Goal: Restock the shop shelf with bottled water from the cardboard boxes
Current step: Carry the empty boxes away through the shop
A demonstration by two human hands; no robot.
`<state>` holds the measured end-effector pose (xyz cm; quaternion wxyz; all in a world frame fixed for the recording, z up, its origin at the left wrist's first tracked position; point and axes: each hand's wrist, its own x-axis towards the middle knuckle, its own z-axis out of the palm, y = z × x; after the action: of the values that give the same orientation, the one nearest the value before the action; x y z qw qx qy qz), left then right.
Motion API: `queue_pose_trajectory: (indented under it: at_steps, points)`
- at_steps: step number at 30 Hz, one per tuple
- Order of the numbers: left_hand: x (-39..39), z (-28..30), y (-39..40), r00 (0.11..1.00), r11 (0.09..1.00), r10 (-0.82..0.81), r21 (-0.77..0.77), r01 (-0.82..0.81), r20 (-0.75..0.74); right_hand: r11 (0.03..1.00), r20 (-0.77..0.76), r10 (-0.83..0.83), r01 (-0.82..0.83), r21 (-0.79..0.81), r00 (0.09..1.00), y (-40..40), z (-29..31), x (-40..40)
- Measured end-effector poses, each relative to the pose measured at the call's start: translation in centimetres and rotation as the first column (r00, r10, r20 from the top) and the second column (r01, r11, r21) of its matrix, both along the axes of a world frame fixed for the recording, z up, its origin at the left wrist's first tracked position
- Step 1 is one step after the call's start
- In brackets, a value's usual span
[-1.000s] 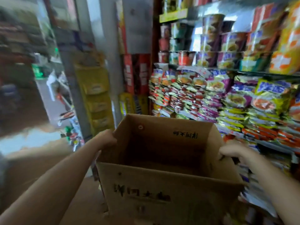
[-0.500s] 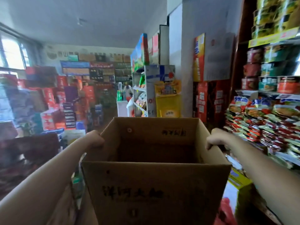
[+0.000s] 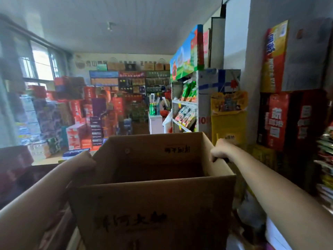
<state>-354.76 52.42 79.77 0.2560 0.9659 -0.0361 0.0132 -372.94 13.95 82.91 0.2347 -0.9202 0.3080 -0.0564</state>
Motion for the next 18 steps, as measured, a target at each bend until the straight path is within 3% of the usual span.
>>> queue_pose_trajectory:
  at_steps: [8, 18]
  points:
    - [15.5, 0.1, -2.2, 0.998, 0.998, 0.055, 0.044, -0.054, -0.017, 0.996, -0.004, 0.087, -0.087, -0.020, 0.996, -4.3, 0.6, 19.6]
    - [35.3, 0.8, -4.9, 0.988, 0.981, 0.155, -0.120, -0.155, -0.010, 0.989, 0.061, 0.150, -0.150, -0.003, 0.987, -7.0, 0.7, 44.7]
